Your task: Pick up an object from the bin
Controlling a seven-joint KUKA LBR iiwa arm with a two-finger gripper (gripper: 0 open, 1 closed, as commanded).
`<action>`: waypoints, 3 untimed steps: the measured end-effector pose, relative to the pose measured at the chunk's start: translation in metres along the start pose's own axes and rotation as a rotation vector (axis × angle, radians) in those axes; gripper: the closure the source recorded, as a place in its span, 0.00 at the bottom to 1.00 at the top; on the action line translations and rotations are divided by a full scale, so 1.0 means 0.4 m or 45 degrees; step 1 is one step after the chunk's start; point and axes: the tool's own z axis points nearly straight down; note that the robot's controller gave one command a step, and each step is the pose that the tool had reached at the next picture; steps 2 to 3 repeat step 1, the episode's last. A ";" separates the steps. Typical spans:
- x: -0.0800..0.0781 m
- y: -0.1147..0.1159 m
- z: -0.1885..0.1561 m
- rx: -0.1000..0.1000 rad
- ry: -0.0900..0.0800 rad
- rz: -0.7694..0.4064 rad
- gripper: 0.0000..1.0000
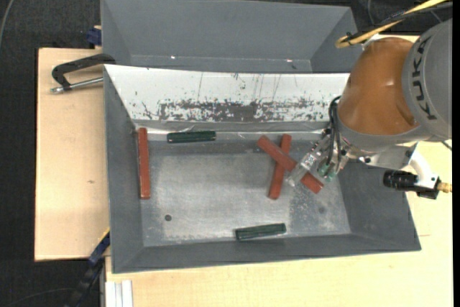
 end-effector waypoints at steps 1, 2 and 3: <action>-0.002 0.003 -0.047 0.005 0.005 -0.003 1.00; -0.002 0.003 -0.047 0.005 0.005 -0.003 1.00; -0.002 0.003 -0.047 0.005 0.005 -0.003 1.00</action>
Offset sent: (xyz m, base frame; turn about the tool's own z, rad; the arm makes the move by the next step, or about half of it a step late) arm 0.0000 -0.0002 0.0177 0.0000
